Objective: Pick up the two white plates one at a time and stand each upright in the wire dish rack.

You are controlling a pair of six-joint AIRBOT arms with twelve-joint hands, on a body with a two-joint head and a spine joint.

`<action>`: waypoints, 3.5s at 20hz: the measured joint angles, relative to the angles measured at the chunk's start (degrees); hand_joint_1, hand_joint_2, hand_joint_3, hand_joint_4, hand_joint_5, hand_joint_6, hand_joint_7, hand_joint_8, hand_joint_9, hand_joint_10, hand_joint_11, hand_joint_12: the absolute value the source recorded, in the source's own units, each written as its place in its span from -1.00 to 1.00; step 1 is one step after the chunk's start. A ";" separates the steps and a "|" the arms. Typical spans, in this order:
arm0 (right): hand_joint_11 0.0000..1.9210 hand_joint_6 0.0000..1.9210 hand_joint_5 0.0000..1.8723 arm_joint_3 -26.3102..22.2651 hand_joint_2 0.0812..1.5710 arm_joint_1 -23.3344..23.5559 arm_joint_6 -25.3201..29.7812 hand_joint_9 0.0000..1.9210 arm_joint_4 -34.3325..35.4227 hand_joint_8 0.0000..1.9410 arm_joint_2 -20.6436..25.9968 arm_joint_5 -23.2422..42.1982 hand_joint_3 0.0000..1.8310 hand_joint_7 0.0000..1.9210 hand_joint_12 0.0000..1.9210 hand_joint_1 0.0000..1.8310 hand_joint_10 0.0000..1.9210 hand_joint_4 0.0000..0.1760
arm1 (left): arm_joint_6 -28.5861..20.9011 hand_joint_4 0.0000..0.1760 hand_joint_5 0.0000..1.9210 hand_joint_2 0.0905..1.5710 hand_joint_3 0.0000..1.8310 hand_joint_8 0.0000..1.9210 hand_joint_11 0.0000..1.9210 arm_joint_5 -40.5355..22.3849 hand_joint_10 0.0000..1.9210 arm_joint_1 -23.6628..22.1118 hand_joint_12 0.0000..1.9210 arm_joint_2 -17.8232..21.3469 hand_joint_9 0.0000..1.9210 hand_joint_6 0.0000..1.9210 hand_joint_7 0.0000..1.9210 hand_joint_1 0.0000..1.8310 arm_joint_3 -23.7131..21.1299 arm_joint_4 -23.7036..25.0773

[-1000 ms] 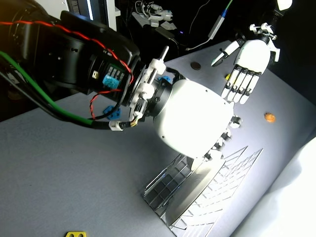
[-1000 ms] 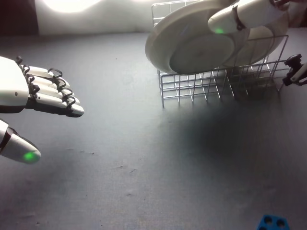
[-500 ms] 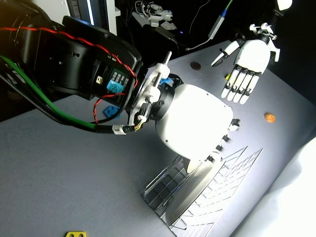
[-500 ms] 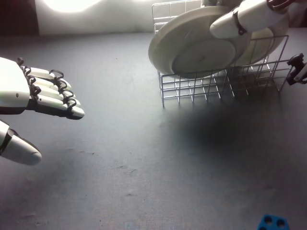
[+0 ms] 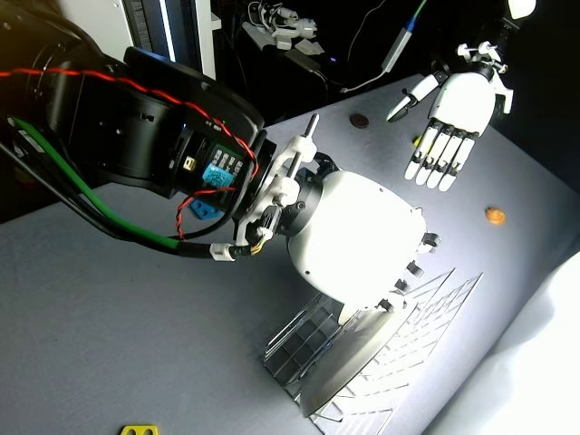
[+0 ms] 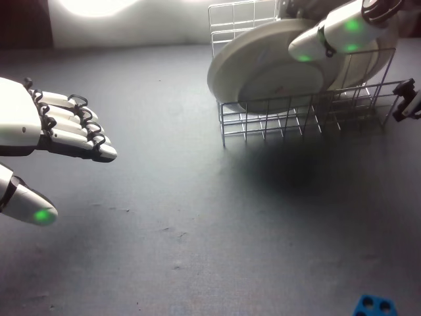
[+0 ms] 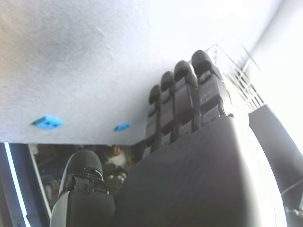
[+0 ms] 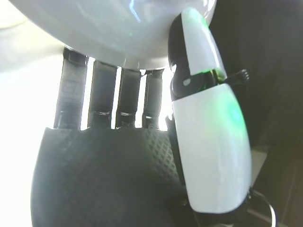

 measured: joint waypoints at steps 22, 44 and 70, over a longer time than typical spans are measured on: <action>-0.52 0.29 -0.13 0.72 0.48 -1.95 0.07 -0.19 -2.54 0.18 -1.27 1.25 -1.00 -0.08 0.58 0.28 -0.17 -0.65 | -0.02 -1.00 -0.83 0.43 -1.00 -1.00 -1.00 0.00 -1.00 -0.02 -0.73 0.00 -0.85 -1.00 -0.82 -1.00 -0.17 0.17; -1.00 -0.15 -0.96 0.44 0.35 -0.92 0.11 -0.94 -2.71 -0.13 -1.33 1.38 -1.00 -0.91 0.11 0.16 -0.09 -1.00 | -0.02 -1.00 -0.82 0.43 -1.00 -0.99 -1.00 -0.13 -0.99 -0.02 -0.73 0.00 -0.84 -0.99 -0.80 -1.00 -0.39 0.66; -1.00 -0.33 -0.97 -10.10 0.28 0.13 -4.83 -0.98 -27.10 -0.26 2.67 13.44 -1.00 -0.91 -0.23 0.12 -0.21 -1.00 | 0.50 -1.00 -0.84 0.44 -1.00 -1.00 -1.00 -2.71 -1.00 -3.26 -0.70 1.05 -0.86 -1.00 -0.82 -1.00 -3.52 1.22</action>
